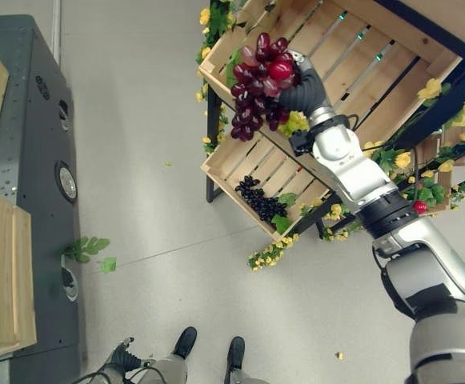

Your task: Pick up the fruits from the basket on one side to the basket on the other side

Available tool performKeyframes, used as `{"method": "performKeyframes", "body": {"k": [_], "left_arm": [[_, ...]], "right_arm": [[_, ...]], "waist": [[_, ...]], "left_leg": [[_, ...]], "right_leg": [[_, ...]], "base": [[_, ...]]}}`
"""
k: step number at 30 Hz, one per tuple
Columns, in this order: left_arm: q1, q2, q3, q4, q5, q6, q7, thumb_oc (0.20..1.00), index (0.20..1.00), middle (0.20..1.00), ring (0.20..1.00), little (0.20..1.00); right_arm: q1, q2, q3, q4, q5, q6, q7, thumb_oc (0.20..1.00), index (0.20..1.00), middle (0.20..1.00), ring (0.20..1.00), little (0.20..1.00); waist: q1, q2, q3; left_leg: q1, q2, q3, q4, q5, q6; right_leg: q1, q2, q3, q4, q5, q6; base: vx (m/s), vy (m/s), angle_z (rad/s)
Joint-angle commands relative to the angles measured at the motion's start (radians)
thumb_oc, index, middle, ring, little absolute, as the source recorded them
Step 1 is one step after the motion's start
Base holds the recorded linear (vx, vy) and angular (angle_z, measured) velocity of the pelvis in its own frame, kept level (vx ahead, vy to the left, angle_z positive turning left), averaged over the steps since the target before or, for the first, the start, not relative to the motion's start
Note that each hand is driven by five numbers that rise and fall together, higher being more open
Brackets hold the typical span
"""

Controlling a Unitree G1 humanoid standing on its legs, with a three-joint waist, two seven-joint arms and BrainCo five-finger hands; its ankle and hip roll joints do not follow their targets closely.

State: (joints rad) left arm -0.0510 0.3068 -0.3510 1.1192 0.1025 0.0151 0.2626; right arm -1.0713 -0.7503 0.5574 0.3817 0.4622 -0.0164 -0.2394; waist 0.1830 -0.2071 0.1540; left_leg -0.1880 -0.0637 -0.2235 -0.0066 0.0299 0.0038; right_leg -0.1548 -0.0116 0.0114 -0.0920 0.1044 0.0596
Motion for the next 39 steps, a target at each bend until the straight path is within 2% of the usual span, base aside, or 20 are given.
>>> {"method": "performKeyframes", "body": {"k": [1,5,7,14,19,21,22,23,24,27,32,39], "left_arm": [[-0.009,-0.026,-0.064,0.059,-0.013,-0.001,-0.008,1.0,1.0,1.0,1.0,1.0],[-0.005,-0.025,-0.068,0.057,-0.016,-0.003,-0.008,1.0,1.0,1.0,1.0,1.0],[0.001,-0.025,-0.072,0.058,-0.017,-0.003,-0.012,1.0,1.0,1.0,1.0,1.0],[0.003,-0.023,-0.07,0.07,-0.014,-0.006,-0.019,1.0,1.0,1.0,1.0,1.0],[0.005,-0.026,-0.067,0.085,-0.013,-0.004,-0.02,1.0,1.0,1.0,1.0,1.0],[0.009,-0.026,-0.066,0.092,-0.011,-0.002,-0.021,1.0,1.0,1.0,1.0,1.0],[0.01,-0.022,-0.069,0.098,-0.002,0.0,-0.022,1.0,1.0,1.0,1.0,1.0],[0.01,-0.021,-0.071,0.099,0.001,0.001,-0.022,1.0,1.0,1.0,1.0,1.0],[0.007,-0.02,-0.072,0.1,0.005,0.005,-0.023,1.0,1.0,1.0,1.0,1.0],[0.002,-0.024,-0.073,0.11,0.018,0.007,-0.027,1.0,1.0,1.0,1.0,1.0],[-0.002,-0.03,-0.063,0.129,0.03,0.008,-0.03,1.0,1.0,1.0,1.0,1.0],[-0.005,-0.038,-0.057,0.142,0.04,0.007,-0.045,1.0,1.0,1.0,1.0,1.0]], "right_arm": [[-0.129,-0.074,-0.038,0.068,0.033,-0.059,-0.037,0.2,0.2,0.2,0.2,0.2],[-0.143,-0.111,-0.031,0.12,0.023,-0.054,-0.036,0.2,0.2,0.2,0.2,0.2],[-0.17,-0.158,-0.016,0.223,-0.001,-0.035,-0.038,0.2,0.2,0.2,0.2,0.2],[-0.205,-0.229,-0.013,0.441,-0.034,-0.019,-0.033,0.2,0.2,0.2,0.2,0.2],[-0.207,-0.266,-0.036,0.532,-0.033,-0.016,-0.046,0.2,0.2,0.2,0.2,0.2],[-0.213,-0.28,-0.033,0.572,-0.063,-0.005,-0.05,0.2,0.2,0.2,0.2,0.2],[-0.235,-0.3,0.005,0.644,-0.138,0.02,-0.043,0.2,0.2,0.2,0.2,0.2],[-0.249,-0.303,0.02,0.673,-0.158,0.026,-0.041,0.294,0.294,0.294,0.294,0.294],[-0.266,-0.306,0.053,0.683,-0.202,0.042,-0.033,1.0,1.0,1.0,1.0,1.0],[-0.302,-0.314,0.117,0.722,-0.276,0.058,-0.021,1.0,1.0,1.0,1.0,1.0],[-0.299,-0.339,0.173,0.621,-0.417,0.067,-0.004,1.0,1.0,1.0,1.0,1.0],[-0.263,-0.365,0.183,0.504,-0.471,0.061,0.019,1.0,1.0,1.0,1.0,1.0]], "waist": [[0.009,0.007,-0.025],[0.002,0.012,-0.027],[-0.004,0.014,-0.032],[-0.014,0.024,-0.038],[-0.02,0.031,-0.043],[-0.022,0.034,-0.045],[-0.023,0.034,-0.048],[-0.024,0.035,-0.049],[-0.026,0.036,-0.05],[-0.031,0.041,-0.056],[-0.043,0.044,-0.061],[-0.054,0.047,-0.067]], "left_leg": [[0.005,-0.01,0.002,-0.072,-0.005,-0.024],[0.006,-0.013,-0.006,-0.073,-0.006,-0.026],[0.008,-0.014,-0.011,-0.073,-0.006,-0.029],[0.007,-0.015,-0.023,-0.074,-0.004,-0.038],[0.004,-0.016,-0.027,-0.074,-0.004,-0.041],[0.004,-0.017,-0.03,-0.074,-0.003,-0.042],[0.003,-0.017,-0.031,-0.075,-0.003,-0.044],[0.004,-0.017,-0.031,-0.075,-0.003,-0.045],[0.004,-0.017,-0.03,-0.075,-0.003,-0.045],[0.007,-0.015,-0.027,-0.076,-0.005,-0.046],[0.007,-0.013,-0.021,-0.076,-0.005,-0.045],[0.011,-0.009,-0.015,-0.078,-0.008,-0.045]], "right_leg": [[0.062,0.002,-0.017,0.017,-0.132,0.041],[0.065,0.002,-0.025,0.016,-0.138,0.038],[0.068,0.002,-0.03,0.017,-0.14,0.037],[0.071,-0.001,-0.05,0.016,-0.15,0.035],[0.069,-0.002,-0.057,0.016,-0.155,0.033],[0.07,-0.003,-0.058,0.016,-0.155,0.032],[0.07,-0.004,-0.06,0.015,-0.156,0.033],[0.069,-0.005,-0.06,0.016,-0.155,0.032],[0.069,-0.004,-0.059,0.016,-0.155,0.032],[0.071,-0.003,-0.057,0.015,-0.156,0.032],[0.069,-0.003,-0.048,0.014,-0.156,0.031],[0.069,-0.004,-0.04,0.013,-0.156,0.03]], "base": [[0.02,0.011,0.08],[0.02,0.007,0.03],[0.02,0.001,0.05],[0.02,0.001,0.11],[0.01,0.003,0.07],[0.01,-0.001,0.11],[0.01,0.007,0.07],[0.01,0.005,0.07],[0.01,0.007,0.07],[0.01,0.003,0.05],[0.0,0.0,0.0],[0.0,0.0,0.0]]}}
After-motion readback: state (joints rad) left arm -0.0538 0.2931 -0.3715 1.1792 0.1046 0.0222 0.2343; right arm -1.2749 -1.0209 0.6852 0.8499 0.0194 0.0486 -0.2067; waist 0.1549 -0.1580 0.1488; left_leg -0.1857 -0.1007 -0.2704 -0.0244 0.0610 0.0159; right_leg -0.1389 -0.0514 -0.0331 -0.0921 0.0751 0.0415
